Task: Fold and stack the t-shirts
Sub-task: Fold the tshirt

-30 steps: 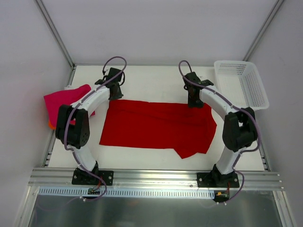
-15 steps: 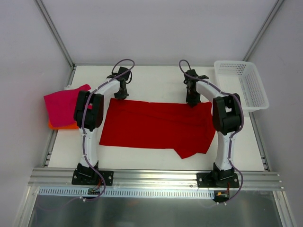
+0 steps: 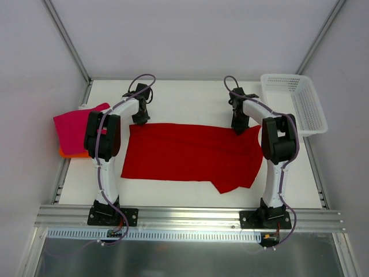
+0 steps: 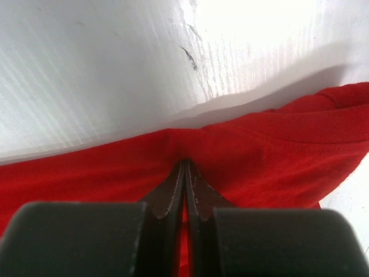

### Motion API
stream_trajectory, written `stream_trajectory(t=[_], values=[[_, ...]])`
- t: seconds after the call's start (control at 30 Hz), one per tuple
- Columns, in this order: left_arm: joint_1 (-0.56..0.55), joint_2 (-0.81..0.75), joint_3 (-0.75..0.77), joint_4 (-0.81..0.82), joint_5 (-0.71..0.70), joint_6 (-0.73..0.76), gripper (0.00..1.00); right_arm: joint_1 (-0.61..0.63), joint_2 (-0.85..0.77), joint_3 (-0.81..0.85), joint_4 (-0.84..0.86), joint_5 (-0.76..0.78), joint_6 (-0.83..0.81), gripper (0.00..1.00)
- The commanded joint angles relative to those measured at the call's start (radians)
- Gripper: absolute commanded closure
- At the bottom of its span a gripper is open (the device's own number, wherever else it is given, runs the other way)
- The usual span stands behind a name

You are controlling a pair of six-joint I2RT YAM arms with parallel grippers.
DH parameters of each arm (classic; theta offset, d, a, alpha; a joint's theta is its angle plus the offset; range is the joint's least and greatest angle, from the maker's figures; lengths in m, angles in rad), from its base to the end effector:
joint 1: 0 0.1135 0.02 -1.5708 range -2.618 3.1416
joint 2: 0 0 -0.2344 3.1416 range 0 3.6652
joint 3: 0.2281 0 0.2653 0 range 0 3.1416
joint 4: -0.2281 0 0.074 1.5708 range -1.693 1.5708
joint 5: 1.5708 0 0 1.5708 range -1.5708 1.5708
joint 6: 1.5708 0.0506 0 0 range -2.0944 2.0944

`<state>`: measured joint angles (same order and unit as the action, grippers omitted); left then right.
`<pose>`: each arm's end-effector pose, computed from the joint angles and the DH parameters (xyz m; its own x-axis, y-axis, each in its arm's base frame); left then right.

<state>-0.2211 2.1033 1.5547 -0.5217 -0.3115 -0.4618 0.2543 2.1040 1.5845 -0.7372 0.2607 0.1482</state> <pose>0.4419 -0.0834 0.1247 -0.7954 -0.2559 -0.5494 -0.3230 0.9460 0.0269 0.4206 0.0959 0.1223 -0.9349 -0.0956 -0.3418 -0.0282 0.9800 -0.1968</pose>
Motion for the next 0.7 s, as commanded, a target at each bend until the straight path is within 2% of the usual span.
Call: stream_trajectory(t=[0.0, 0.33, 0.67], values=[[0.034, -0.031, -0.041, -0.058, -0.015, 0.005, 0.92, -0.033, -0.021, -0.043, -0.070, 0.034, 0.017, 0.95], [0.034, -0.006, -0.005, -0.060, 0.006, 0.011, 0.94, -0.055, 0.007, 0.003, -0.096, 0.038, 0.010, 0.95], [0.051, 0.070, 0.137, -0.083, 0.116, -0.009, 0.93, -0.069, 0.151, 0.250, -0.128, -0.055, 0.004, 0.97]])
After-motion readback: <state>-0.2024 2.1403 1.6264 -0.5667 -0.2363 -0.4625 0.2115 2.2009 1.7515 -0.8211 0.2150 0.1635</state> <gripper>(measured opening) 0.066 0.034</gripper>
